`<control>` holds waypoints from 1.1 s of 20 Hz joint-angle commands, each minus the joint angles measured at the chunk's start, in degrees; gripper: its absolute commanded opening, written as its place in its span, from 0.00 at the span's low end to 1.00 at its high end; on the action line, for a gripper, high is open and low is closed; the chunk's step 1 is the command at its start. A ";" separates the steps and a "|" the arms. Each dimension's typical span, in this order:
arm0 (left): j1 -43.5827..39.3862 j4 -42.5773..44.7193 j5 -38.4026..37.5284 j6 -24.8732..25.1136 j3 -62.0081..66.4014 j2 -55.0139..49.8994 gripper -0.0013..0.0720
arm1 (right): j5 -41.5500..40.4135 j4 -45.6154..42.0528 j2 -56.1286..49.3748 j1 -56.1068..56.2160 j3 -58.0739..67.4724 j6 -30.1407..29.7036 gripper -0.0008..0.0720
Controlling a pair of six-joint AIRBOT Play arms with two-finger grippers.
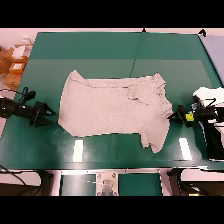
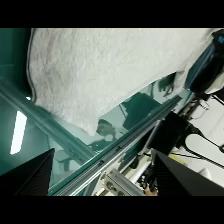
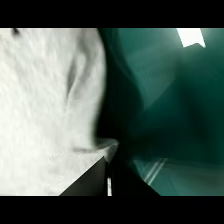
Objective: Fold the shirts.
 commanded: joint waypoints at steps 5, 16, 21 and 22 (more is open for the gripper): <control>-0.20 4.02 14.19 -4.44 -18.21 17.70 0.98 | -6.84 0.07 -0.31 -1.77 -1.68 3.41 0.03; -22.14 -14.56 41.92 -1.57 -31.39 17.53 0.80 | -7.06 4.00 -0.31 0.44 -1.66 2.29 0.03; -22.58 -14.05 35.01 1.38 -28.87 17.81 0.05 | -5.25 4.26 -0.17 0.44 -1.64 2.29 0.03; -22.58 -13.86 33.27 1.36 -26.77 17.99 0.05 | -4.09 5.16 0.24 0.44 -1.64 2.32 0.03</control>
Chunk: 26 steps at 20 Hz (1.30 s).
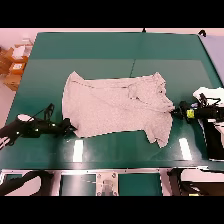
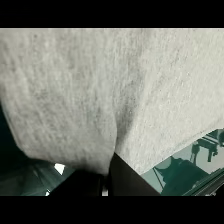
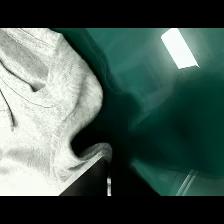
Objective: Fold the shirts.
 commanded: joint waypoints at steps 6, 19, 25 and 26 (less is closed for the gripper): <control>-0.94 -1.33 -18.84 -2.32 31.08 0.66 0.05 | 12.07 21.62 14.58 0.04 8.68 -5.18 0.02; -0.96 25.81 -19.45 -13.31 88.98 21.33 0.05 | -8.26 24.09 51.52 -3.76 50.58 -9.11 0.03; -0.96 29.31 -25.05 -15.19 83.06 20.59 0.05 | -3.65 21.14 52.04 -3.72 38.27 -8.90 0.03; -0.96 29.18 -24.76 -15.19 79.01 20.59 0.05 | -3.10 21.31 52.06 -3.65 32.74 -8.92 0.03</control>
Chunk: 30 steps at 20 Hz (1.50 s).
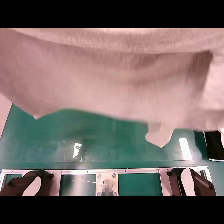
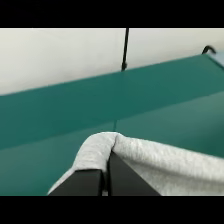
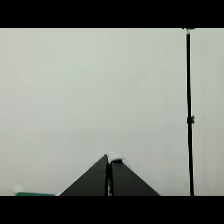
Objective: Fold the shirts.
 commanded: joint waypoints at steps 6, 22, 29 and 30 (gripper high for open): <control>0.02 -7.98 19.37 8.44 -45.99 -3.39 0.05 | -7.63 -1.05 -8.24 9.40 -40.48 -5.05 0.03; 0.02 -23.06 24.37 18.27 -20.52 -54.93 0.05 | -9.33 5.77 -65.07 16.06 -12.50 -6.19 0.03; 0.02 -10.14 9.81 16.55 -20.81 -54.93 0.05 | 4.13 -10.82 -65.02 12.79 -12.52 -1.70 0.02; 0.02 -10.12 8.57 16.55 -20.94 -54.99 0.05 | 5.49 -13.94 -65.02 12.74 -12.52 -0.28 0.02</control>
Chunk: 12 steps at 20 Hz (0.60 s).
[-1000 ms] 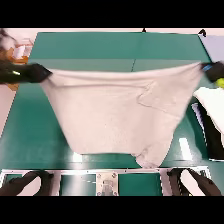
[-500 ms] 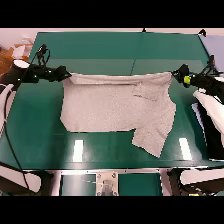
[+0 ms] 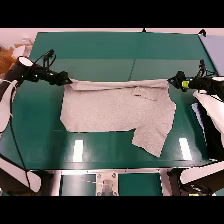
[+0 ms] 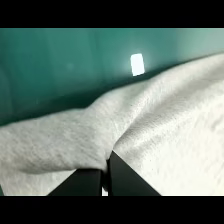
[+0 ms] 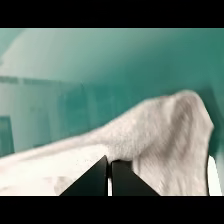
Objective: Fold the shirts.
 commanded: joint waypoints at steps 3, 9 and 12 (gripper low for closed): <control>0.04 3.74 -7.52 -0.66 -0.02 -0.35 0.05 | 7.06 -16.22 -0.26 -0.79 0.26 7.87 0.02; 0.04 6.93 -11.78 -1.68 -0.02 -0.35 0.05 | 8.59 -20.76 -0.26 -0.79 0.28 12.22 0.02; 0.04 8.83 -12.46 -1.99 -0.02 -0.46 0.05 | 8.57 -20.76 -0.28 -0.72 0.28 12.24 0.02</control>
